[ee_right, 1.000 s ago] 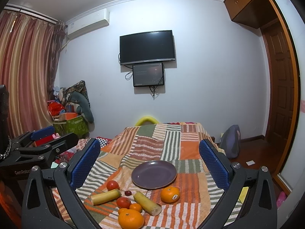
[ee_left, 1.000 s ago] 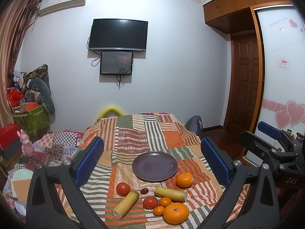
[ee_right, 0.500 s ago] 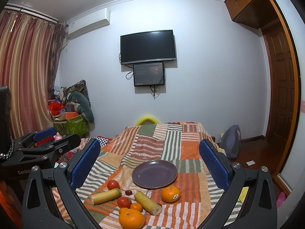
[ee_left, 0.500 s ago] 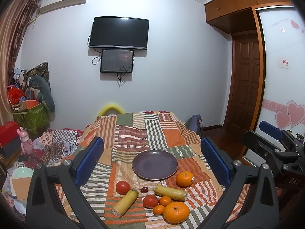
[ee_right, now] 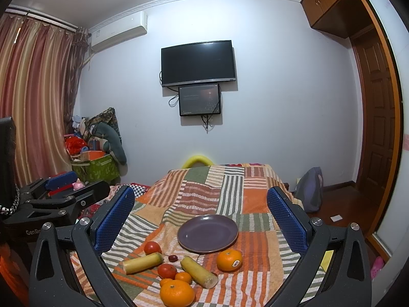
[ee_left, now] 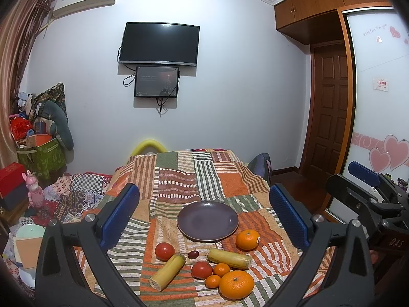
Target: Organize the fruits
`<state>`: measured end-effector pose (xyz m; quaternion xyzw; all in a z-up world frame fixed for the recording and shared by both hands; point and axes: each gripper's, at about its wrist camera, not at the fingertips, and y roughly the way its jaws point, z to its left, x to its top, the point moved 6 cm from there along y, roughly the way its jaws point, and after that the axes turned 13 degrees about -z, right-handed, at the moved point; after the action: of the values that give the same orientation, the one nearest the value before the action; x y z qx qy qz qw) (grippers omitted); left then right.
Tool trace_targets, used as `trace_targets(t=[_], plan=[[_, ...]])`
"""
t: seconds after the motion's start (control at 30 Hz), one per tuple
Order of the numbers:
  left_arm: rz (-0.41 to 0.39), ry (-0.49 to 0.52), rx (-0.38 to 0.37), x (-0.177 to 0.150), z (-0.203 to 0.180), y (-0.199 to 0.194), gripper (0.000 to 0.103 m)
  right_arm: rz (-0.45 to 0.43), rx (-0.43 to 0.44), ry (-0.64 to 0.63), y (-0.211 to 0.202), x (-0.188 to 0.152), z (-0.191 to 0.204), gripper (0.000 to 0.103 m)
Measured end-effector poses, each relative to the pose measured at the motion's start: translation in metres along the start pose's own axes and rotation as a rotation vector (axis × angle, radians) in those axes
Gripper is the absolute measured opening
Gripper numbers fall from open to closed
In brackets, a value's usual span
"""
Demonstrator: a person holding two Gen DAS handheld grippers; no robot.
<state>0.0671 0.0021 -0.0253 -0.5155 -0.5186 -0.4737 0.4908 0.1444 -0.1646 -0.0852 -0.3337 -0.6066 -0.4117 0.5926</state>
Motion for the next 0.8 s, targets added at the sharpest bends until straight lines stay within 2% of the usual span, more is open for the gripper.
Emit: trace_targets(t=[0.8], plan=[[0.008,-0.022,-0.02,-0.006,0.0018,0.0039,0.103,0.014,0.03,0.004,0.0041,-0.0044,0.003,0.103]])
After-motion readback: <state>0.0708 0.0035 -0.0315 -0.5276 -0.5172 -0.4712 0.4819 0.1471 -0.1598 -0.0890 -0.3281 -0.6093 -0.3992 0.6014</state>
